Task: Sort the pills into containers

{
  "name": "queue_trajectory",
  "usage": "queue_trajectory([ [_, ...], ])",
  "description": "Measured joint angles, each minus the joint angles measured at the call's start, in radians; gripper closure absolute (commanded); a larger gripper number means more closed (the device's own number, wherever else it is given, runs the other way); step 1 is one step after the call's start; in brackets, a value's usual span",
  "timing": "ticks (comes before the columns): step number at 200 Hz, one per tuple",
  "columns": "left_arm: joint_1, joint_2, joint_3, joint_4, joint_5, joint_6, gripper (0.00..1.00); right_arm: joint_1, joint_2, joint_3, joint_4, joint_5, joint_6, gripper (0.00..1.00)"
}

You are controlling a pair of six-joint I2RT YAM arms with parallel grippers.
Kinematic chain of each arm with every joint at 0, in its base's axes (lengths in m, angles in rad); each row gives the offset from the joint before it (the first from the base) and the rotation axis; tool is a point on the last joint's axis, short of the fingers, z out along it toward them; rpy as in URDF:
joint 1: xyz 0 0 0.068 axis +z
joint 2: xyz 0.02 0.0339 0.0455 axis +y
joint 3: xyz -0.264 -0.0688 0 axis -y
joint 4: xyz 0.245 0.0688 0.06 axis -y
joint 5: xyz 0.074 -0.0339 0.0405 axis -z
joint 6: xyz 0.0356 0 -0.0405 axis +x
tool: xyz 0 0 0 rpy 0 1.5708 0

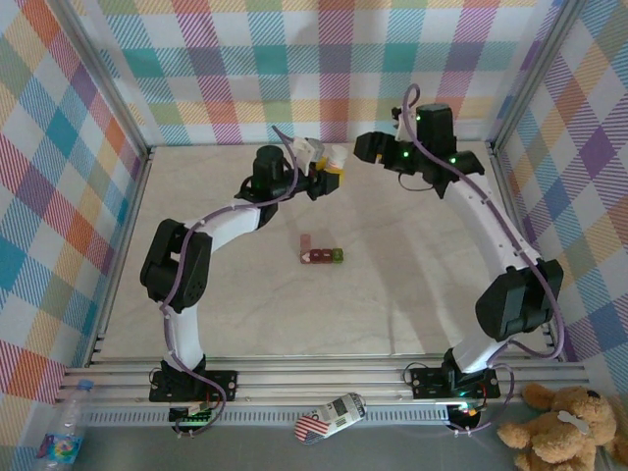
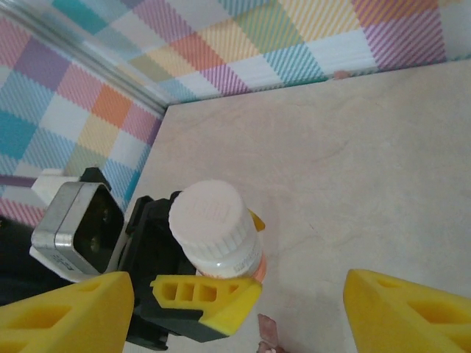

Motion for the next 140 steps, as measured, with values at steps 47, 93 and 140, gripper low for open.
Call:
queue_trajectory([
  [47, 0.002, 0.0, 0.108, -0.104, 0.161, 0.031, 1.0, -0.015, 0.158, 0.292, -0.2, -0.131, -0.224, 0.23],
  [93, 0.002, 0.004, 0.121, -0.157, 0.219, 0.038, 1.0, -0.013, 0.208, 0.328, -0.307, -0.193, -0.299, 0.26],
  [140, 0.002, 0.008, 0.121, -0.176, 0.237, 0.038, 1.0, -0.006, 0.213, 0.328, -0.332, -0.214, -0.31, 0.32],
])
